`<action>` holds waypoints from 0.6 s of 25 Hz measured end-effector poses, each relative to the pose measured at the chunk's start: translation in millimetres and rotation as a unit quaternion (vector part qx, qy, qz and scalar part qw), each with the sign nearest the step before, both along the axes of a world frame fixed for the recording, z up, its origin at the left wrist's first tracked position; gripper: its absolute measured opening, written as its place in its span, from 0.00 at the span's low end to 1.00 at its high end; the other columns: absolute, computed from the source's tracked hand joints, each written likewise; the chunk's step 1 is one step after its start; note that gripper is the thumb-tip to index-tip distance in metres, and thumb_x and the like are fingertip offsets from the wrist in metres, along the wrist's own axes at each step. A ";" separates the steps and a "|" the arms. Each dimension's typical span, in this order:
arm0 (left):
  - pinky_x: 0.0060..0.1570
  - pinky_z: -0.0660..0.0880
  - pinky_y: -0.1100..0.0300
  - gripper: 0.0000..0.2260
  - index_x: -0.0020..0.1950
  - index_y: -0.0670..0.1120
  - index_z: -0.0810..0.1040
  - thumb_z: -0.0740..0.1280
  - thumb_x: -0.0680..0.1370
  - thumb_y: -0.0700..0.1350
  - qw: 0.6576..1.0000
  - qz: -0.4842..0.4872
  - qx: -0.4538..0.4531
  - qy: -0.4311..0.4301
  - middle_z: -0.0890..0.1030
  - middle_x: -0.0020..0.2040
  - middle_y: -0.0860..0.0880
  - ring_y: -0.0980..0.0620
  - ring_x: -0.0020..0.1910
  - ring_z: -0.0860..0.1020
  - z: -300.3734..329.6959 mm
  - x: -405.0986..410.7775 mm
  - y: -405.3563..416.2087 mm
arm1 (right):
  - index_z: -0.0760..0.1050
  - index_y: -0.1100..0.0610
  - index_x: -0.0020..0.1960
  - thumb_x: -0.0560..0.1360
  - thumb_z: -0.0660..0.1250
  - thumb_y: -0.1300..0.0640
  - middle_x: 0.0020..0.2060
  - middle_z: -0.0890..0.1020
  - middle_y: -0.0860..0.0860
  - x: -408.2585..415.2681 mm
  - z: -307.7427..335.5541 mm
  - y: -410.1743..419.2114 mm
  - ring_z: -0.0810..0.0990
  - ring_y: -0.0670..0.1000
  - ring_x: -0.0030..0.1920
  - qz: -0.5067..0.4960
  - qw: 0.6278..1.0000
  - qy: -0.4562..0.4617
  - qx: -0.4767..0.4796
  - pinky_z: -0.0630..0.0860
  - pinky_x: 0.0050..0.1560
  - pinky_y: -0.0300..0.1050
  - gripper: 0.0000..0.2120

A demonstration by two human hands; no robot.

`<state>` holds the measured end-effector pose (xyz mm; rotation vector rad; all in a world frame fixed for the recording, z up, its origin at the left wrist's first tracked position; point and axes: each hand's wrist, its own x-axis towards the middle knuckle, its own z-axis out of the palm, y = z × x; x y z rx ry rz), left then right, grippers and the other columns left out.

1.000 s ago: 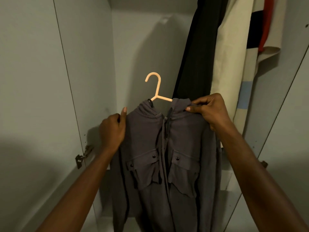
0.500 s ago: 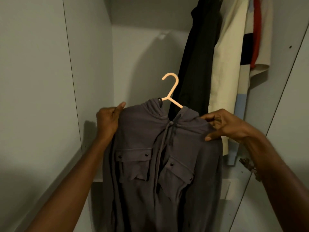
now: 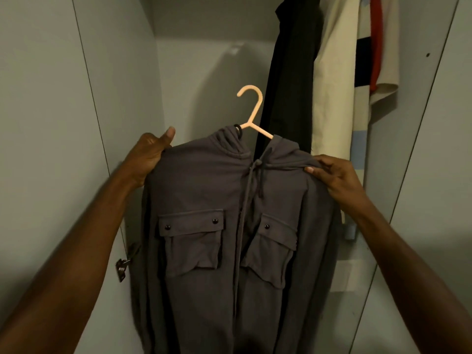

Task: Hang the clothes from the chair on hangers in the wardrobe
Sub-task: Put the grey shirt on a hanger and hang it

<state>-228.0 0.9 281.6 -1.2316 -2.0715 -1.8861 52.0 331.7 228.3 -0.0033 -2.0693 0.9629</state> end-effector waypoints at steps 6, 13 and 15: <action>0.33 0.72 0.61 0.28 0.30 0.39 0.83 0.73 0.69 0.64 0.980 0.011 -0.094 0.173 0.80 0.28 0.38 0.52 0.27 0.74 20.9 -24.1 -1.0 | 0.85 0.57 0.52 0.74 0.71 0.56 0.46 0.88 0.52 13.6 42.0 2.5 0.86 0.51 0.48 0.117 0.988 -0.099 -0.030 0.81 0.48 0.37 0.10; 0.30 0.65 0.53 0.38 0.26 0.32 0.64 0.68 0.79 0.64 0.970 0.092 0.042 0.219 0.67 0.26 0.48 0.53 0.26 0.64 21.1 -31.7 24.6 | 0.85 0.55 0.51 0.80 0.67 0.57 0.47 0.87 0.52 -5.9 24.6 -3.5 0.85 0.53 0.49 0.090 0.976 0.092 -0.174 0.81 0.55 0.46 0.07; 0.29 0.64 0.53 0.39 0.27 0.32 0.67 0.67 0.78 0.66 0.975 0.090 0.011 0.205 0.67 0.27 0.48 0.53 0.27 0.65 2.3 -35.9 30.7 | 0.83 0.60 0.54 0.81 0.66 0.61 0.47 0.87 0.52 -3.5 25.7 -6.3 0.85 0.52 0.49 0.088 0.974 0.109 -0.178 0.82 0.53 0.42 0.08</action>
